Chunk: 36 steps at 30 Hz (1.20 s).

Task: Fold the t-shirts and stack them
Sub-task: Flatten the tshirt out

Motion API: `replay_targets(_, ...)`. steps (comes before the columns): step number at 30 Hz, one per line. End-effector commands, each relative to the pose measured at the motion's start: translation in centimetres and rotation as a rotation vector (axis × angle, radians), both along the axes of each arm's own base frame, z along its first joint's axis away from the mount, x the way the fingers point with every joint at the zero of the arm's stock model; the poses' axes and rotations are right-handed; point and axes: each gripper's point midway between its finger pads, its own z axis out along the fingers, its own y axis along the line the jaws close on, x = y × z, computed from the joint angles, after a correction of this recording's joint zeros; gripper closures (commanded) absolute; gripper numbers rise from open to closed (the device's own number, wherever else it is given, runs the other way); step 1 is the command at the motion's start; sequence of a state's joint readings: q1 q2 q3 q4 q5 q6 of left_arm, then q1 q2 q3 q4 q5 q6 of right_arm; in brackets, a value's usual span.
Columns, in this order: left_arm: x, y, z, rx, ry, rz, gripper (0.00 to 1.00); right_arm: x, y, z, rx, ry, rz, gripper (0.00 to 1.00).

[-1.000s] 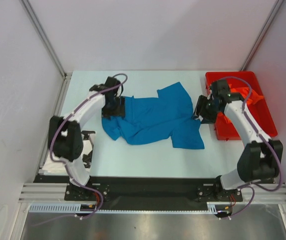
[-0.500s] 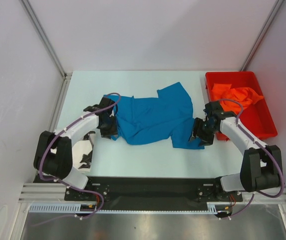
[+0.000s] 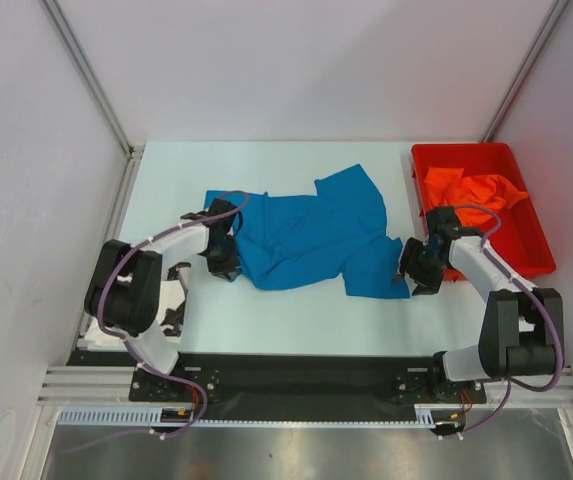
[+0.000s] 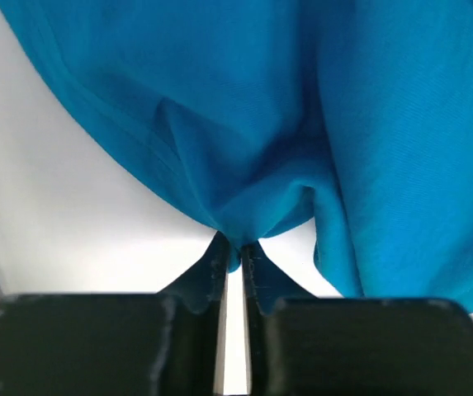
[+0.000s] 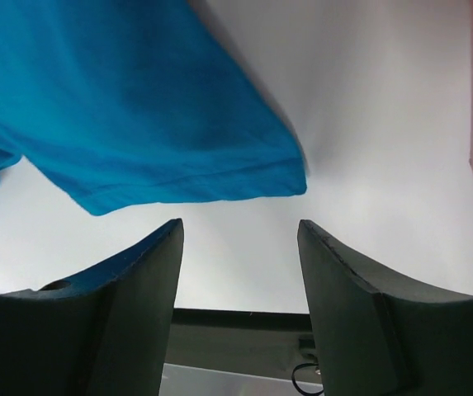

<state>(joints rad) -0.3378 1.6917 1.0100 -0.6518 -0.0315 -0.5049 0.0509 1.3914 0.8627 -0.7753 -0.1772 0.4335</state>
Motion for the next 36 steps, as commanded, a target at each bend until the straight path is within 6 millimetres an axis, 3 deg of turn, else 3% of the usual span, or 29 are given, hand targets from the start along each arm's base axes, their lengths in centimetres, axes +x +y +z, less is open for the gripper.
replay_targets(1, 1.3, -0.1, 1.5, 0.001, -0.047, 0.014, 0.92, 0.9, -0.8, -1.0, -0.039, -0.004, -0.037, 0.37)
replay_targets(8, 1.5, 0.6, 5.6, 0.017, -0.130, 0.000, 0.96, 1.1, -1.6, -2.4, -0.087, 0.025, -0.039, 0.39)
replay_targets(13, 1.3, 0.5, 6.7, -0.004, -0.149, -0.005, 0.96, 1.0, -2.2, -3.7, -0.129, 0.046, -0.038, 0.44)
replay_targets(17, 1.1, 0.5, 7.4, -0.011, -0.167, -0.011, 0.95, 0.9, -1.6, -4.6, -0.160, 0.062, -0.009, 0.45)
replay_targets(20, 1.1, 0.5, 8.2, -0.018, -0.181, -0.015, 0.94, 0.7, -2.4, -5.3, -0.233, 0.058, -0.015, 0.47)
replay_targets(27, 1.1, 0.6, 10.9, -0.027, -0.236, -0.020, 0.94, -0.2, -3.4, -5.2, -0.308, 0.073, -0.018, 0.49)
replay_targets(30, 1.2, 0.8, 12.2, -0.034, -0.269, -0.018, 0.94, 0.0, -2.9, -5.4, -0.272, 0.056, -0.021, 0.60)
replay_targets(31, 1.1, 0.8, 12.6, -0.035, -0.270, -0.018, 0.94, 0.0, -2.6, -5.6, -0.259, 0.060, -0.017, 0.73)
replay_targets(33, 0.9, 1.0, 13.4, -0.033, -0.277, -0.022, 0.94, 0.5, -1.4, -5.3, -0.210, 0.039, 0.001, 0.88)
replay_targets(34, 1.1, 1.0, 14.1, -0.031, -0.293, -0.025, 0.94, 1.3, -1.0, -4.2, -0.203, 0.002, 0.003, 1.00)
replay_targets(36, 0.9, 1.4, 15.0, -0.020, -0.301, -0.027, 0.93, 1.5, -0.7, -2.5, -0.213, -0.019, 0.008, 1.00)
